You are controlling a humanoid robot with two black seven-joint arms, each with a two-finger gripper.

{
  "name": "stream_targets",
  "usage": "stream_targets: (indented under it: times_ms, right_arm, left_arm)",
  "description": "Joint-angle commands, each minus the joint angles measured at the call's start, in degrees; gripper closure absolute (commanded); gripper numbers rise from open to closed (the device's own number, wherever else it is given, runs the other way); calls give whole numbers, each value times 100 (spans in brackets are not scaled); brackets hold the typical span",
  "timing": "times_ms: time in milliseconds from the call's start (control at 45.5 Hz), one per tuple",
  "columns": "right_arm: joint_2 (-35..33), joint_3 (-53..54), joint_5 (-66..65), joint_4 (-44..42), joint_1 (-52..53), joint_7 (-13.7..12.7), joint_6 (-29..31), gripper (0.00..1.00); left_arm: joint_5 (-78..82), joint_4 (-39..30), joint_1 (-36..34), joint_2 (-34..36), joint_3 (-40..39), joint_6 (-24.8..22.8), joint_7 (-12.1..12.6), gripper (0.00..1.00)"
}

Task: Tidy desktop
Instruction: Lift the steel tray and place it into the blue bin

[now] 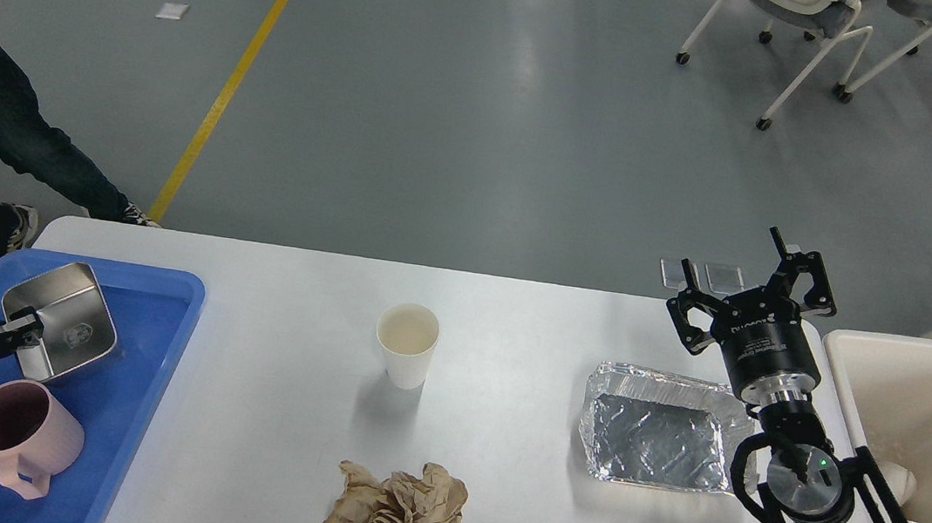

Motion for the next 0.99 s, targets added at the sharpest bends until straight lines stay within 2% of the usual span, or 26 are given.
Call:
stream_targets:
  times_ms: [0, 968]
  right_arm:
    - [-2, -1, -1, -1, 0, 0, 0, 0]
    - [-11, 16, -1, -1, 0, 0, 0, 0]
  left_arm:
    - [9, 0, -7, 24, -8, 25, 8, 3]
    - [-9, 0, -95, 15, -35, 69, 43, 3]
